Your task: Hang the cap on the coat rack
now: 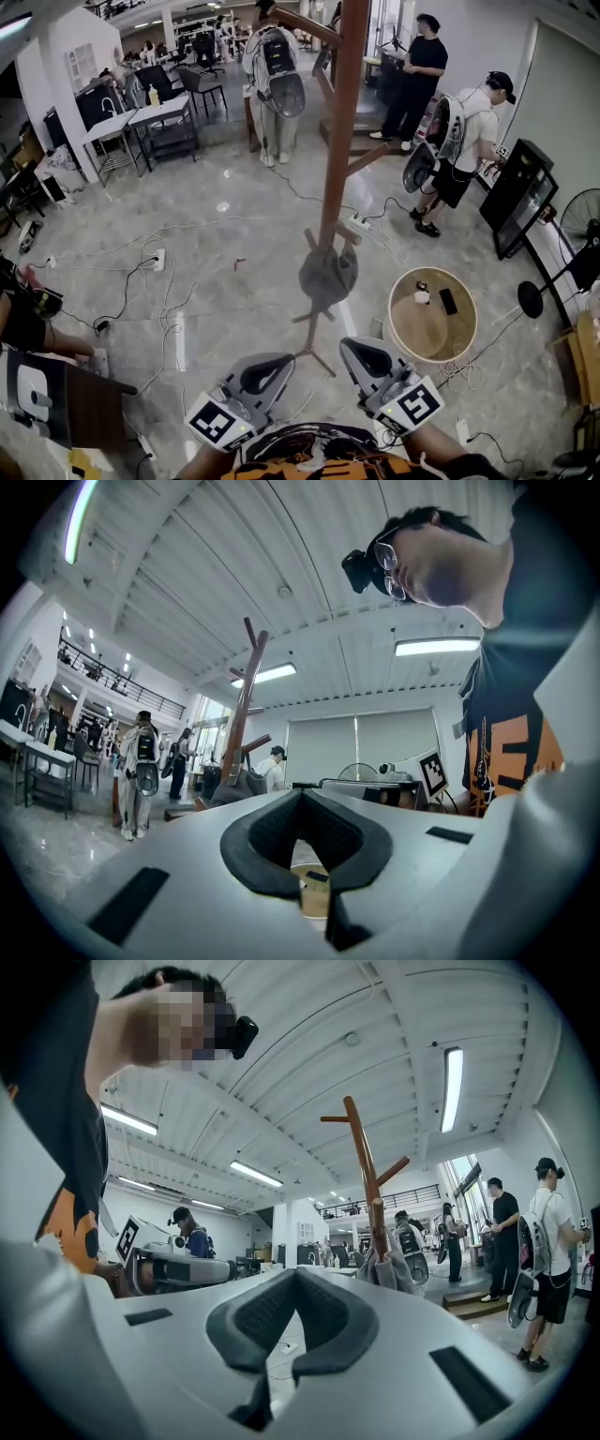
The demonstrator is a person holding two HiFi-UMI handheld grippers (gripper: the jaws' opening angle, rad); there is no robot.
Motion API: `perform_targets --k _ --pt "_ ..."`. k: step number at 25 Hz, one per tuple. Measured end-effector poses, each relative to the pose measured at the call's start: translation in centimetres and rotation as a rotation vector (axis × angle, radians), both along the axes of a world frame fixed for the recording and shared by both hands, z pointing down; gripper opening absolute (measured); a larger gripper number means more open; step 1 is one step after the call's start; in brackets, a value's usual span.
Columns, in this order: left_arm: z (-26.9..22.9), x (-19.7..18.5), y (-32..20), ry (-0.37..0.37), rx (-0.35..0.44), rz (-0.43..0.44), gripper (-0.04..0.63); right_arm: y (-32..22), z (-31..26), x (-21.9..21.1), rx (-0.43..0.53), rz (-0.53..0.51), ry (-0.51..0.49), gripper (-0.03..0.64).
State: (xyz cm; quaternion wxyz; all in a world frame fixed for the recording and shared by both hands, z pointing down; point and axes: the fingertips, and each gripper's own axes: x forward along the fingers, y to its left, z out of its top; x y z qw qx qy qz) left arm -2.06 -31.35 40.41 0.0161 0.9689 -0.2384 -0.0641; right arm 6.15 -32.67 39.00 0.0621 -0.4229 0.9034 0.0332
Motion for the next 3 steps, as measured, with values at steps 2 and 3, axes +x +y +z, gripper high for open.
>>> perform_targets --k 2,3 --pt "0.05 -0.31 0.11 0.001 0.000 0.000 0.021 0.11 0.03 -0.42 0.002 -0.005 0.002 0.014" --pt "0.06 -0.47 0.17 0.001 0.000 0.001 0.021 0.17 0.03 -0.64 0.002 -0.007 0.002 0.014"
